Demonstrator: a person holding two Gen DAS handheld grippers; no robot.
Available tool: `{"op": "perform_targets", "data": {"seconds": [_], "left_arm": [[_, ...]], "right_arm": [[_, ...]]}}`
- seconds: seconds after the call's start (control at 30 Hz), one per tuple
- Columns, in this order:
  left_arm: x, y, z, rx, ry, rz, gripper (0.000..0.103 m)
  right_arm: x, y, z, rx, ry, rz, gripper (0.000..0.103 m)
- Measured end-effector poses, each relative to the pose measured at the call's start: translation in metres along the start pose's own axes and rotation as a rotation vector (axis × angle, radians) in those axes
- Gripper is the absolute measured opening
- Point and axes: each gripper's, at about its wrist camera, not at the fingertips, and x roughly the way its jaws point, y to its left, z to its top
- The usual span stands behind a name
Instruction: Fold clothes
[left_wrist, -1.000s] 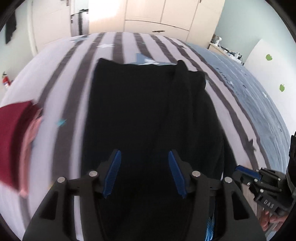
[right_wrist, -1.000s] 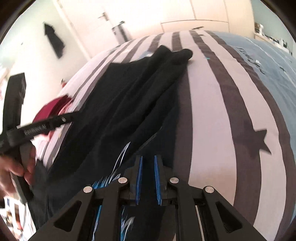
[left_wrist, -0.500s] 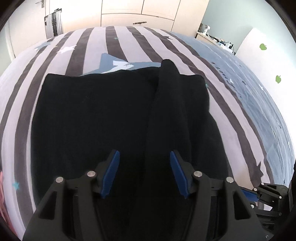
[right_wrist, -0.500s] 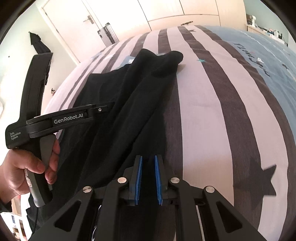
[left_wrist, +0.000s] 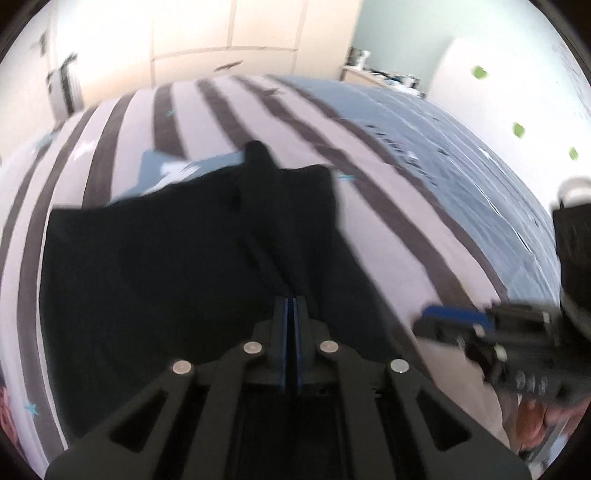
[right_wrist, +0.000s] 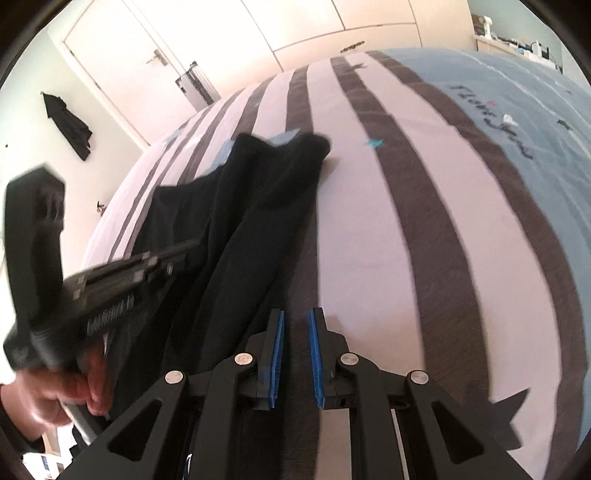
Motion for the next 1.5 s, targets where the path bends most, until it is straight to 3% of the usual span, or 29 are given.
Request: {"op": "perform_targets", "data": {"seconds": [0.23, 0.33, 0.4, 0.53, 0.67, 0.7, 0.8, 0.83, 0.97, 1.2, 1.37, 1.4, 1.47, 1.5], "left_arm": [[-0.012, -0.076, -0.021, 0.246, -0.040, -0.005, 0.002], [-0.011, -0.109, -0.036, 0.327, -0.010, -0.034, 0.002], [-0.007, -0.122, -0.047, 0.366, 0.010, -0.034, 0.002], [-0.008, -0.123, -0.053, 0.331, 0.054, -0.081, 0.002], [-0.031, -0.118, -0.049, 0.315, 0.009, -0.159, 0.008], [-0.036, -0.111, -0.045, 0.285, -0.003, -0.171, 0.010], [-0.034, -0.082, -0.026, 0.133, -0.020, -0.143, 0.033], [-0.029, -0.073, -0.019, 0.095, -0.023, -0.129, 0.034], [-0.008, -0.058, 0.007, 0.017, -0.033, -0.133, 0.034], [0.049, -0.082, 0.038, 0.108, 0.063, -0.111, 0.034], [0.072, -0.090, 0.037, 0.144, 0.123, -0.097, 0.033], [0.073, -0.090, 0.036, 0.143, 0.122, -0.101, 0.031], [0.073, -0.088, 0.037, 0.133, 0.112, -0.102, 0.009], [0.069, -0.086, 0.038, 0.120, 0.096, -0.101, 0.003]], "right_arm": [[-0.032, -0.035, 0.008, 0.048, -0.048, -0.031, 0.013], [-0.047, -0.052, 0.006, 0.103, -0.072, -0.006, 0.014], [-0.058, -0.063, 0.002, 0.141, -0.100, -0.004, 0.031], [-0.065, -0.073, -0.006, 0.187, -0.106, -0.031, 0.034], [-0.062, -0.075, -0.018, 0.181, -0.078, -0.036, 0.034], [-0.061, -0.073, -0.019, 0.175, -0.075, -0.036, 0.034], [-0.056, -0.069, -0.022, 0.145, -0.068, -0.062, 0.034], [-0.055, -0.066, -0.023, 0.130, -0.067, -0.080, 0.034], [-0.050, -0.061, -0.027, 0.070, -0.073, -0.141, 0.034], [-0.051, -0.081, -0.029, 0.135, -0.098, -0.172, 0.034], [-0.052, -0.091, -0.028, 0.130, -0.091, -0.176, 0.034], [-0.052, -0.092, -0.029, 0.127, -0.089, -0.176, 0.034], [-0.052, -0.096, -0.029, 0.122, -0.085, -0.177, 0.034], [-0.052, -0.097, -0.029, 0.119, -0.084, -0.177, 0.034]]}}
